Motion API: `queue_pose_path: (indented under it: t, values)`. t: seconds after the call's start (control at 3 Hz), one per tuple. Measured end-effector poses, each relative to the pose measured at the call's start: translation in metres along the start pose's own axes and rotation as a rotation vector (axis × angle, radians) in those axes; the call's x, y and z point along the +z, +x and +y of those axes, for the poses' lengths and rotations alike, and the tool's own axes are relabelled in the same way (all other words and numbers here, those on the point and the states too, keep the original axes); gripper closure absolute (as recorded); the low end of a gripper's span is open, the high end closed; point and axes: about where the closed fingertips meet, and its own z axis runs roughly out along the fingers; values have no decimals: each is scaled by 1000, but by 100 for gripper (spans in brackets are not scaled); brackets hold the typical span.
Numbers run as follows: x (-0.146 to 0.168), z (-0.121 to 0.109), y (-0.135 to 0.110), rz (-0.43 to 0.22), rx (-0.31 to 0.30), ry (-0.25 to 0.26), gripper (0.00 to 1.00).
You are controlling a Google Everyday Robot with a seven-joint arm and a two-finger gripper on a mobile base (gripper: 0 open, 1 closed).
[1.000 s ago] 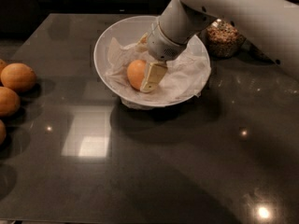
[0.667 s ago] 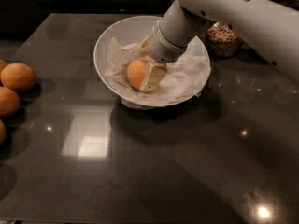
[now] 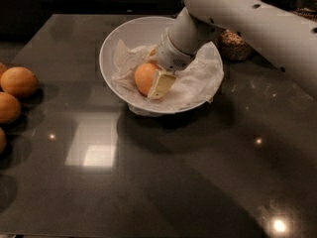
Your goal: Pick orange from white bowl
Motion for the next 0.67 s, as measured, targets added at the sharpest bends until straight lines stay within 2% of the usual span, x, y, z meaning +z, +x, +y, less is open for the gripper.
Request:
queue_pose_path:
  t: [0.33,0.67]
  values:
    - [4,0,0,-5,3,-6,55]
    - [4,0,0,-5,3,-6,79]
